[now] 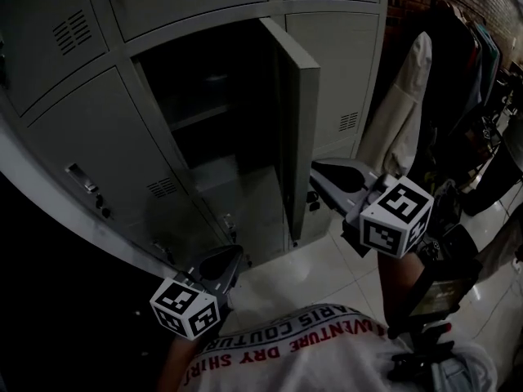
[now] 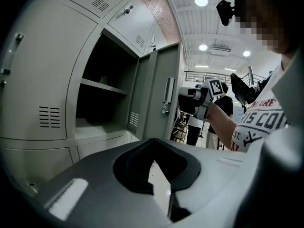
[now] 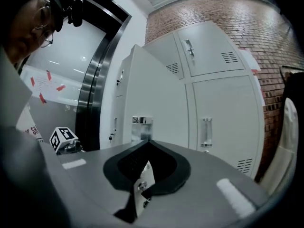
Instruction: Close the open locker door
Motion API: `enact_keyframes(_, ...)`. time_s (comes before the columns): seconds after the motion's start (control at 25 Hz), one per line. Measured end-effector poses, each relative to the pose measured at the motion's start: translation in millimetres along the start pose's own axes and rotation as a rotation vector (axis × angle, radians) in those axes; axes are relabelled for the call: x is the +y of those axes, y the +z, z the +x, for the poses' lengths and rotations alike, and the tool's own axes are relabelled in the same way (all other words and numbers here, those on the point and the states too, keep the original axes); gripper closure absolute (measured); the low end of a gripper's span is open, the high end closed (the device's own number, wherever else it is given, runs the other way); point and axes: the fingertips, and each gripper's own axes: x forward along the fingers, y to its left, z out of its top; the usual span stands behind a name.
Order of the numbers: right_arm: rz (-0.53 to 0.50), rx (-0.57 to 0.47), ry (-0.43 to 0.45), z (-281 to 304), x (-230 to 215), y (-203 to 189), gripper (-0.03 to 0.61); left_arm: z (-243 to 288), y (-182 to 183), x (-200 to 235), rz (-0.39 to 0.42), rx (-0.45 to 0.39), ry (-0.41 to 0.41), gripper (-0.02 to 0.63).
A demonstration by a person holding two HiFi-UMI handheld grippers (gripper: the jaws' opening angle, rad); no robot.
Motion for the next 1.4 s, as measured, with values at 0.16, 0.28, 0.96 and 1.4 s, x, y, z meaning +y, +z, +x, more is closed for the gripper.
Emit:
enact_keyframes(0.16,-0.01,0.007,0.093,33.9,35.6,1.4,0.58,-20.0,2.2,23.0,-0.012,-0.001,0.036,0.607)
enact_keyframes(0.28,-0.005,0.017,0.143,65.7,53.4,-0.8,0.58,-37.7,2.2,40.5,-0.023,-0.001,0.069,0.607)
enact_keyframes(0.96,0.005,0.064,0.077,252.1,53.8,8.2,0.581,-125.3,-10.8,130.5,-0.118,-0.035,0.241,0.607)
enact_keyframes(1.4,0.003,0.086,0.024,282.8,39.9,8.8,0.583,-150.8,-11.1,158.6,-0.133,-0.056,0.276,0.607)
